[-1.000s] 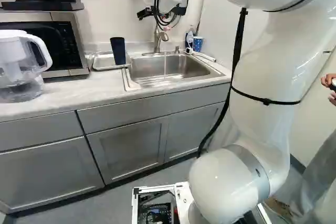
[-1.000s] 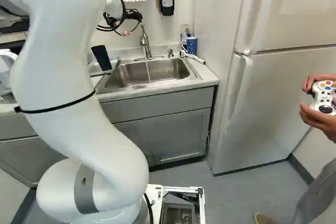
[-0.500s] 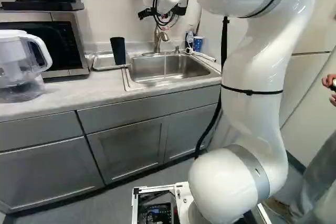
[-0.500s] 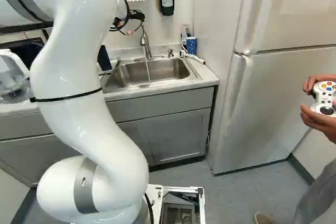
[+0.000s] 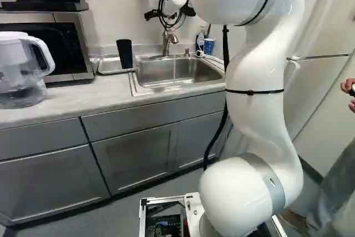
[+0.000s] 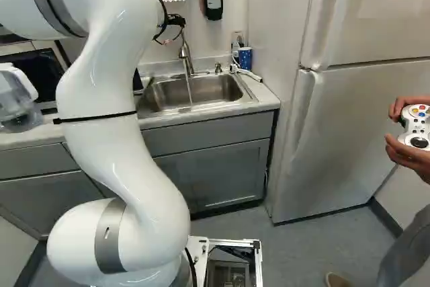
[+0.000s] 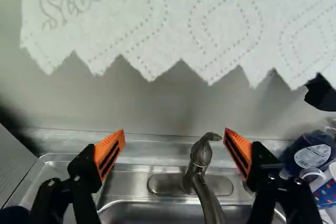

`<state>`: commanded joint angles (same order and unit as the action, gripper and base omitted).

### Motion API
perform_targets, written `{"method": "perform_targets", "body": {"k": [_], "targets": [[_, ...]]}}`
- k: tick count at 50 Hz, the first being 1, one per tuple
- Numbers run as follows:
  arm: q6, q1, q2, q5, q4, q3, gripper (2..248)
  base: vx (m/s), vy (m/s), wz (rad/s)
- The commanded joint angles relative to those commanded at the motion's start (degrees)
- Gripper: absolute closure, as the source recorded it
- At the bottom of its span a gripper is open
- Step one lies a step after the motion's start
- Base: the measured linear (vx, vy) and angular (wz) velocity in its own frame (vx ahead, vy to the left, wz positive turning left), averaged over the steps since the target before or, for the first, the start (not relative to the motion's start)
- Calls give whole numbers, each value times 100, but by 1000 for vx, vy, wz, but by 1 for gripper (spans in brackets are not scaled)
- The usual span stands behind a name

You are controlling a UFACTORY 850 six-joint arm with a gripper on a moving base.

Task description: Rinse the cup and place it in the tray

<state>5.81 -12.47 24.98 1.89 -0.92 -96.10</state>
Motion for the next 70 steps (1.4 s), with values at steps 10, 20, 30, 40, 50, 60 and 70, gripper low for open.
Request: {"method": "perform_targets", "body": {"k": [10, 20, 30, 40, 50, 60, 70], "targets": [[0, 5, 53, 0, 0, -64, 3, 0, 0, 0], [0, 14, 145, 0, 0, -177, 3, 0, 0, 0], [0, 14, 145, 0, 0, -177, 3, 0, 0, 0], [0, 8, 201, 0, 0, -245, 3, 0, 0, 0], [0, 14, 291, 0, 0, -356, 3, 0, 0, 0], [0, 22, 383, 0, 0, -469, 3, 0, 0, 0], [0, 23, 390, 0, 0, -478, 3, 0, 0, 0]]}}
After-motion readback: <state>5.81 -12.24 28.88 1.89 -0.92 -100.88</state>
